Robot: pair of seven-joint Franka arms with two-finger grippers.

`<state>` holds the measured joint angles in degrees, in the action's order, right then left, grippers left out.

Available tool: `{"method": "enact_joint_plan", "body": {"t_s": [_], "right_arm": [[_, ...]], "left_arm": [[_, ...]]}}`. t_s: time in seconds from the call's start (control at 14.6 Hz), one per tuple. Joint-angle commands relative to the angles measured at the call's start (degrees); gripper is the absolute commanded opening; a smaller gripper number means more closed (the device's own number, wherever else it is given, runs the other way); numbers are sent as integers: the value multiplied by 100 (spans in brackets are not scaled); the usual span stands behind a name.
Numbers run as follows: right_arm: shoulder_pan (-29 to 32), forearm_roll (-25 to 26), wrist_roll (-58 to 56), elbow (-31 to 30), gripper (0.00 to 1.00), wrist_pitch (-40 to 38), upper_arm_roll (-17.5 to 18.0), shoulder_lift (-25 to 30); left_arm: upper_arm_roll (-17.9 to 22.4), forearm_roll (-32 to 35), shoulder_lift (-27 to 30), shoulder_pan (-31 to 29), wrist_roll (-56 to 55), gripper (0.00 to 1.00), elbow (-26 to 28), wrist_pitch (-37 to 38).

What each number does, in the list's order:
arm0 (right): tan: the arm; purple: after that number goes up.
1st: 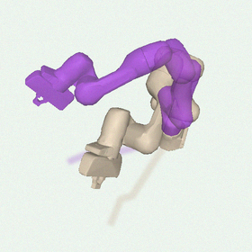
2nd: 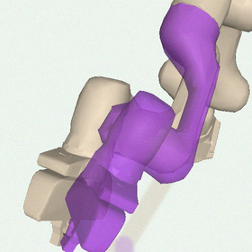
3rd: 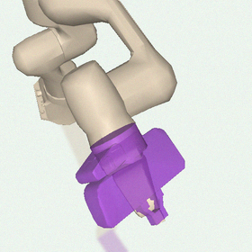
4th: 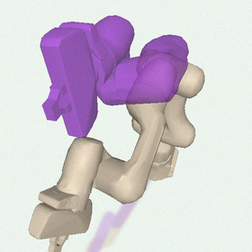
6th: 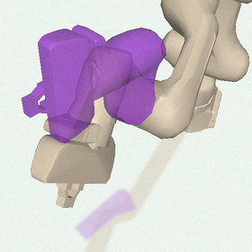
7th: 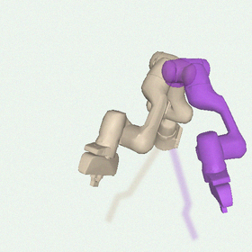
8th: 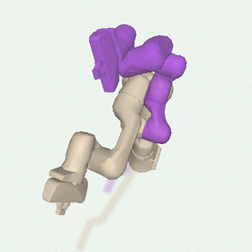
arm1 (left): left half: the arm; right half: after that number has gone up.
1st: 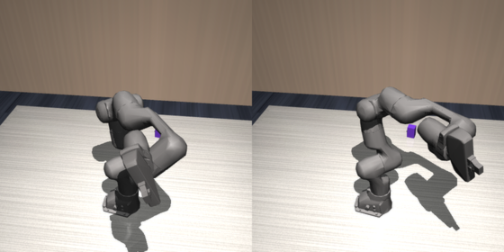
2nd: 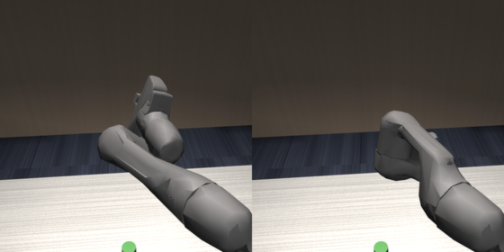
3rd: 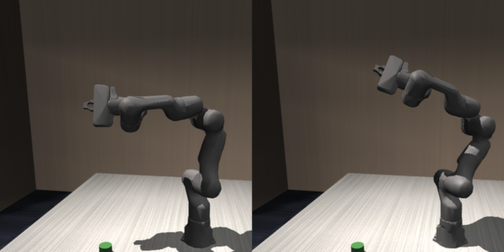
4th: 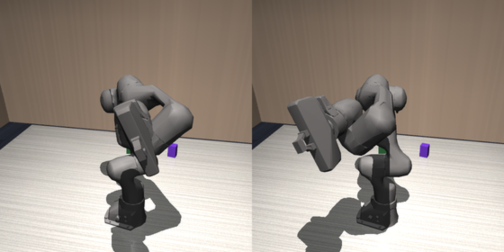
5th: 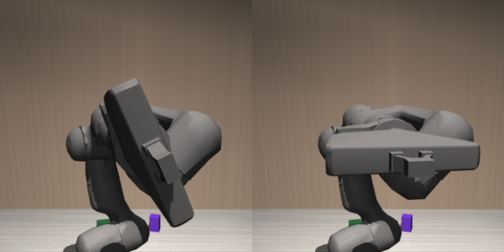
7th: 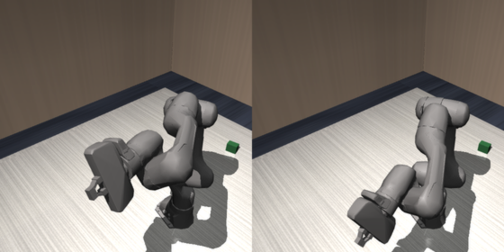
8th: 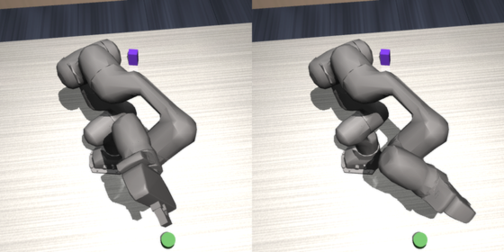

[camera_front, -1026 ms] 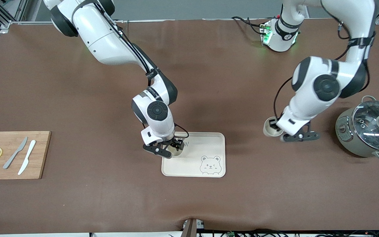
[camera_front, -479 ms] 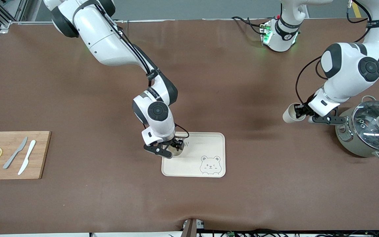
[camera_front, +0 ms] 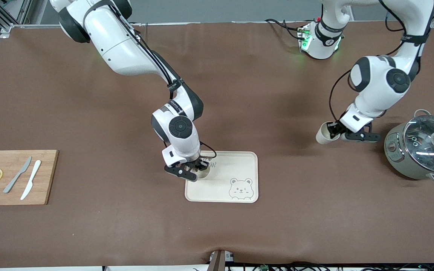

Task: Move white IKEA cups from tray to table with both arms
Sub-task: 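Carry the cup with the left gripper toward the silver pot, then carry the cup with the right gripper toward the cutting board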

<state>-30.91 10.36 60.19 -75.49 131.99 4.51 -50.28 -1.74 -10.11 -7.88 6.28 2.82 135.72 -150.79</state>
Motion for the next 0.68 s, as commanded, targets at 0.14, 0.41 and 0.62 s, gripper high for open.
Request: {"method": "enact_joint_plan", "body": {"t_s": [0.14, 0.41, 0.62], "right_arm": [[6, 194, 117, 140, 0, 28, 15, -113], [24, 150, 151, 149, 0, 2, 24, -87], [111, 89, 55, 149, 0, -382, 50, 219]], "left_arm": [[-265, -290, -590, -22, 104, 0, -2, -740], [-336, -334, -794, -31, 104, 0, 51, -1040], [-336, -334, -837, -57, 192, 0, 86, -1101]]}}
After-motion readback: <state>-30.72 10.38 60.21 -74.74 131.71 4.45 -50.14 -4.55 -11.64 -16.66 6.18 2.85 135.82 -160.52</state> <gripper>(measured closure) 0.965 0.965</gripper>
